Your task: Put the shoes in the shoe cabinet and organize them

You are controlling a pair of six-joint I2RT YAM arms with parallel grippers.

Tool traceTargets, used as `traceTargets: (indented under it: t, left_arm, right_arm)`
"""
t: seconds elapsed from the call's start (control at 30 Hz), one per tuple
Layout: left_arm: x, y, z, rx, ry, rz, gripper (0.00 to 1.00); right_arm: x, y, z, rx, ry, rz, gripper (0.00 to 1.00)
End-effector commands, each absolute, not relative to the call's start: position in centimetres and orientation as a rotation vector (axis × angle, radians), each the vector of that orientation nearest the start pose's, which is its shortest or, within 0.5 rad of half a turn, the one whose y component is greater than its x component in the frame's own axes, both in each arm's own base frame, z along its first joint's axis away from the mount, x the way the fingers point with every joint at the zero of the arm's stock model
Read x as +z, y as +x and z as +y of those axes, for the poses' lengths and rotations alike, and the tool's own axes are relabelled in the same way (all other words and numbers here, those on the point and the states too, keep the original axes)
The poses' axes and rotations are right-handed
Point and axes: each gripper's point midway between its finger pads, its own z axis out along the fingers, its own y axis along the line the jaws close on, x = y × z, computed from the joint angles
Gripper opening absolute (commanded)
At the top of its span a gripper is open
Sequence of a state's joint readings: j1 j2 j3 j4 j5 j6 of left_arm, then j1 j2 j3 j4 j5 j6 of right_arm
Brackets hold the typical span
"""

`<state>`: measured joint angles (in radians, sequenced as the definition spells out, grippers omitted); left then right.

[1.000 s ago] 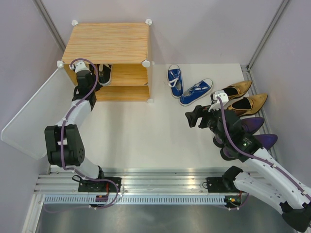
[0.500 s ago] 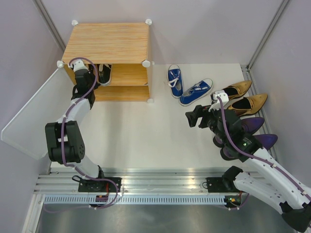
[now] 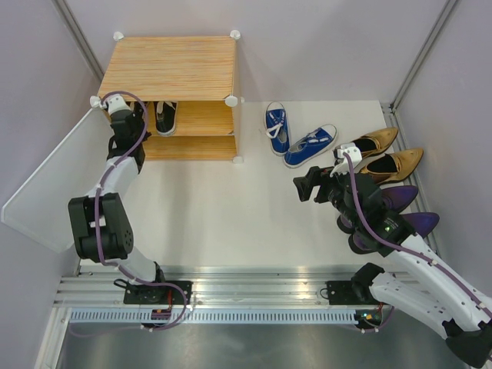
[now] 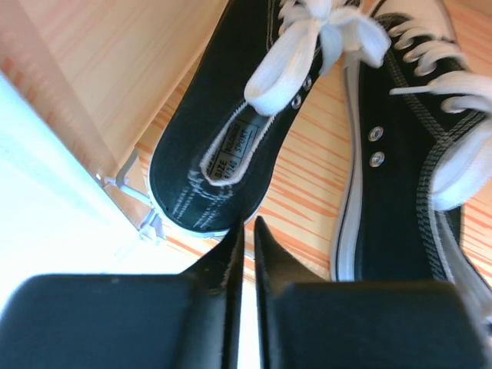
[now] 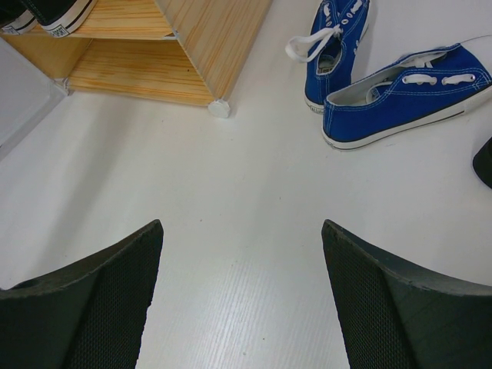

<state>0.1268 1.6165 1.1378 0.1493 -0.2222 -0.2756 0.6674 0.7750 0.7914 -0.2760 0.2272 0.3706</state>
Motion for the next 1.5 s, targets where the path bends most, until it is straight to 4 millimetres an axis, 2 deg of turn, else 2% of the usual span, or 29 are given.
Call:
traceTargets:
  t: [0.0,0.03,0.1,0.2,0.23,0.27,0.33,0.37,0.5,0.67,0.7,0.77,0.8,0.97,1.13,1.17,1.2,1.47]
  left_arm:
    - [24.0,48.4,9.3,0.071,-0.509,1.725,0.15]
    - [25.0,48.1,9.0,0.047,-0.509,1.701,0.21]
    - [25.3,47.5,7.9,-0.027,-0.516,1.69,0.28]
    - [26.3,46.4,6.6,-0.101,-0.501,1.652,0.32]
    - [26.0,46.1,6.2,-0.111,-0.492,1.652,0.35]
    - [26.8,45.7,5.7,-0.131,-0.468,1.637,0.37]
    - [26.5,45.3,4.8,-0.145,-0.398,1.648,0.45]
    - [27.0,45.2,4.1,-0.167,-0.354,1.634,0.49]
    - [26.8,45.2,2.3,-0.181,-0.232,1.645,0.67]
    - [27.5,45.5,-0.1,-0.201,-0.062,1.647,0.77]
    - [27.0,45.8,-0.2,-0.201,-0.054,1.666,0.79]
    - [27.2,46.3,-0.4,-0.194,-0.019,1.678,0.83]
    - [26.4,46.5,-0.5,-0.189,-0.007,1.71,0.86]
    - [24.7,48.1,-0.5,-0.115,0.057,1.756,0.88]
    - [24.1,49.4,-0.9,-0.099,0.117,1.775,0.89]
    - [23.0,49.6,-1.0,-0.097,0.124,1.803,0.89]
    - [22.8,49.8,-0.8,-0.085,0.125,1.809,0.89]
    - [21.8,51.4,-0.5,0.002,0.141,1.828,0.87]
  right_arm:
    - [27.7,25.9,16.7,0.53,-0.088,1.798,0.88]
    - [27.7,25.9,16.7,0.53,-0.088,1.798,0.88]
    - [27.7,25.8,16.8,0.535,-0.092,1.796,0.87]
    - [27.9,25.7,16.9,0.542,-0.093,1.793,0.88]
    - [27.9,25.7,16.8,0.541,-0.091,1.791,0.87]
    - [27.9,25.7,16.8,0.545,-0.093,1.79,0.88]
    - [28.0,25.6,16.8,0.55,-0.093,1.788,0.87]
    - [28.1,25.5,16.9,0.554,-0.096,1.787,0.88]
    - [28.3,25.4,16.9,0.564,-0.099,1.779,0.88]
    - [28.4,25.3,16.9,0.565,-0.103,1.776,0.88]
    - [28.3,25.3,17.0,0.567,-0.103,1.778,0.88]
    - [28.4,25.3,16.9,0.568,-0.101,1.773,0.87]
    - [28.3,25.3,16.9,0.568,-0.103,1.776,0.88]
    - [28.3,25.4,16.9,0.559,-0.102,1.775,0.88]
    - [28.2,25.5,16.8,0.551,-0.1,1.778,0.87]
    - [28.2,25.6,16.8,0.548,-0.098,1.78,0.88]
    - [28.1,25.7,16.7,0.543,-0.095,1.781,0.87]
    - [27.9,25.9,16.6,0.531,-0.09,1.789,0.88]
